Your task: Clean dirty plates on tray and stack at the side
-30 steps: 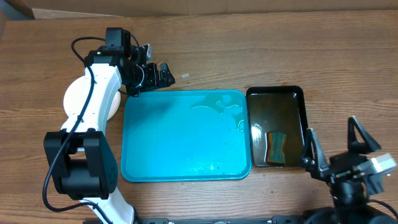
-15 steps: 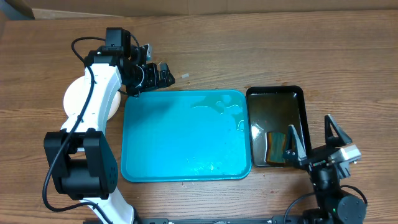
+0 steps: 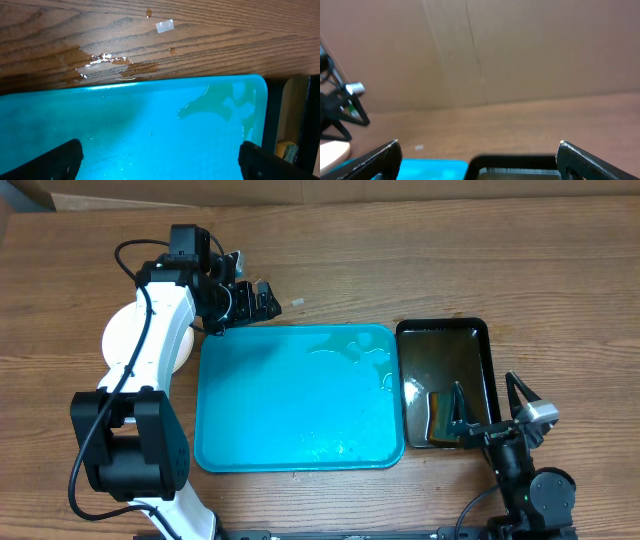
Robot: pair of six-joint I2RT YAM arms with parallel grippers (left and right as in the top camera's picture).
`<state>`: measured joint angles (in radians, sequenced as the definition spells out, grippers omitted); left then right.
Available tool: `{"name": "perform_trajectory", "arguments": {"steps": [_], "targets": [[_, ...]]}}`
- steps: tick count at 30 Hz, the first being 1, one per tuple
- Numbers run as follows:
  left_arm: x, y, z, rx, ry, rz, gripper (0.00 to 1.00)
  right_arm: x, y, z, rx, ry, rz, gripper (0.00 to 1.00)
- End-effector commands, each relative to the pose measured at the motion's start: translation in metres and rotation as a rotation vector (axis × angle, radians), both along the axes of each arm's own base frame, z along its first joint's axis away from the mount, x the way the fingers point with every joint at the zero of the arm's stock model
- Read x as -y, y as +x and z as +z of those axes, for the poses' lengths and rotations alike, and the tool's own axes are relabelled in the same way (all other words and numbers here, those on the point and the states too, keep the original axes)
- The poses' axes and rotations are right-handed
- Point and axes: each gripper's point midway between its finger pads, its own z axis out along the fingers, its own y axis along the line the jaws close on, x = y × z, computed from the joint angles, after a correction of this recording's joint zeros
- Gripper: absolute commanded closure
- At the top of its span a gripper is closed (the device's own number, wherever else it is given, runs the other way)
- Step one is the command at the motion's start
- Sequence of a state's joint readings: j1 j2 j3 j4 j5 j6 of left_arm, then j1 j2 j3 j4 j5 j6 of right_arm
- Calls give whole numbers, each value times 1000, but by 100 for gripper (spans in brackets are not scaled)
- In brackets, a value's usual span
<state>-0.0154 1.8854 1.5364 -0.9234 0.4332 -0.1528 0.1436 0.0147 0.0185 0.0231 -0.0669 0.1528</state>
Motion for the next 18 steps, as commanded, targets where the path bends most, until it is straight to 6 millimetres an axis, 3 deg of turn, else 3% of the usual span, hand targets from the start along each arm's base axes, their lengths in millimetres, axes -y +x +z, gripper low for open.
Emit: {"name": "perform_trajectory", "arguments": {"steps": [1,4,18], "targets": [[-1,-2,-1,6,5,-18,0,5,2,-13,-40,-9,-25,0],[-1,-2,-1,6,5,-18,0,6,2,-29,-104,-19,-33,0],[-1,-2,-1,6,5,-18,0,16,4,-28,-99,-34,-75,0]]}}
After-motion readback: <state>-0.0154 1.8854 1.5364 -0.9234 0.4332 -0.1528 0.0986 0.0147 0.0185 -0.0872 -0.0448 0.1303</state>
